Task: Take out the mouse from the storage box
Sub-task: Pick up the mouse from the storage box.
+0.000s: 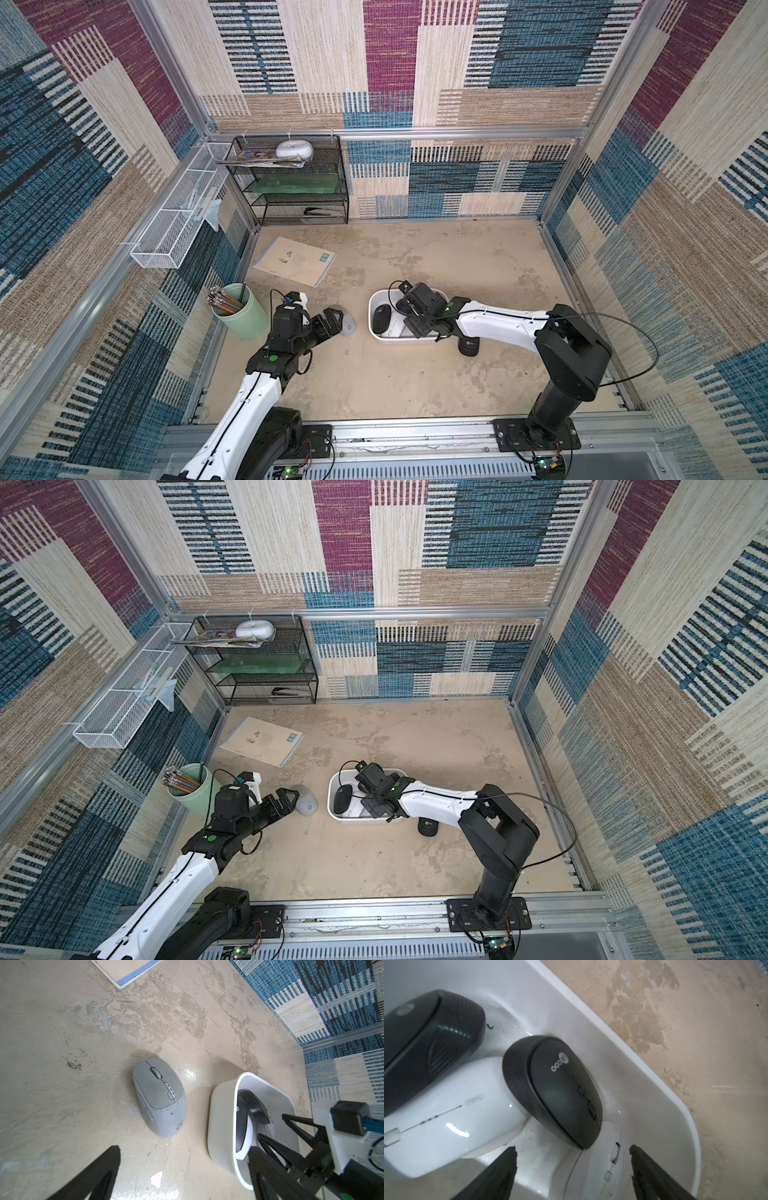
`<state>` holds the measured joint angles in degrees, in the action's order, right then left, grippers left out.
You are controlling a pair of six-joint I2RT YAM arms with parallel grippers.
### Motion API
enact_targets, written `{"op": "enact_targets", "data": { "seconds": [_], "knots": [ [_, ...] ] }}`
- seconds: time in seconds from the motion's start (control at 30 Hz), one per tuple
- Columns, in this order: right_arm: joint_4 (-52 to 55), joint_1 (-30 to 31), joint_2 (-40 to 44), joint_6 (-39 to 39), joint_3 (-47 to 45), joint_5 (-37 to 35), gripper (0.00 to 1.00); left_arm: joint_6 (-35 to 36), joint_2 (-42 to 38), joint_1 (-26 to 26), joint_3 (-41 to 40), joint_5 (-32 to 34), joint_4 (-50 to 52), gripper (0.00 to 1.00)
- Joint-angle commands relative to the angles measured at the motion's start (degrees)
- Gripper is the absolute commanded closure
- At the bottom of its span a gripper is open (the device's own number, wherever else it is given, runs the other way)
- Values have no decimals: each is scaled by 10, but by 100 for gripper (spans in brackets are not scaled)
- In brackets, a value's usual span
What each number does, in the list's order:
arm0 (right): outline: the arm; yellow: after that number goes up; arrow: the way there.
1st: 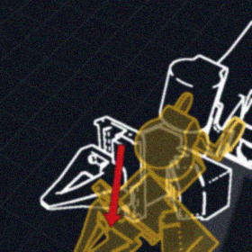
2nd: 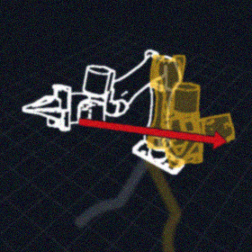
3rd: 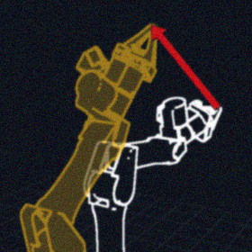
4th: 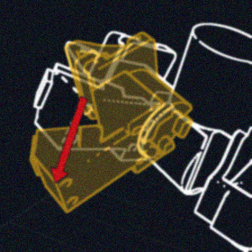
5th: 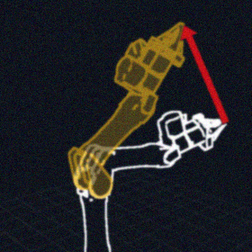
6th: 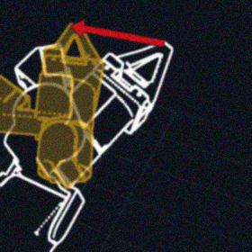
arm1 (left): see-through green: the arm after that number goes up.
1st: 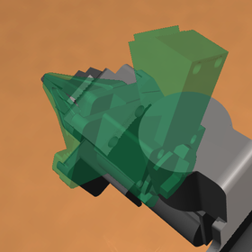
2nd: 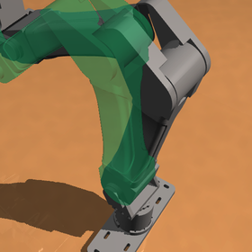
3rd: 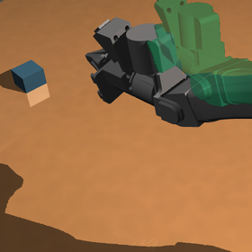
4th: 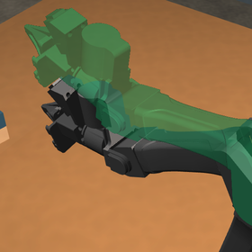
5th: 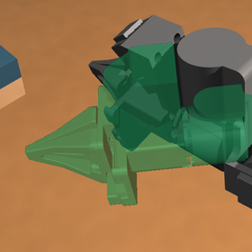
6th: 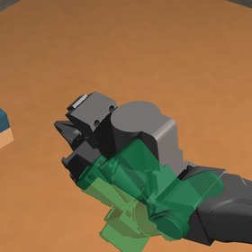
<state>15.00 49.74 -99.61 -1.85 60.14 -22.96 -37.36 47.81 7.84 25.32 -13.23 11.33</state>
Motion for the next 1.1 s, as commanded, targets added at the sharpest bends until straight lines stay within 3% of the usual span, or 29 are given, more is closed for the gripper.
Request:
{"op": "enact_targets", "data": {
  "seconds": [0.0,0.5,1.07],
  "knots": [
    [-17,0,-15,30,8,-22,13,9,3,0,-1,0,-17,1],
    [-54,1,-65,104,35,18,18,-2,47,0,-6,13,-35,1],
    [-85,1,-75,107,34,-5,52,0,57,0,-13,2,-50,1]
  ]
}}
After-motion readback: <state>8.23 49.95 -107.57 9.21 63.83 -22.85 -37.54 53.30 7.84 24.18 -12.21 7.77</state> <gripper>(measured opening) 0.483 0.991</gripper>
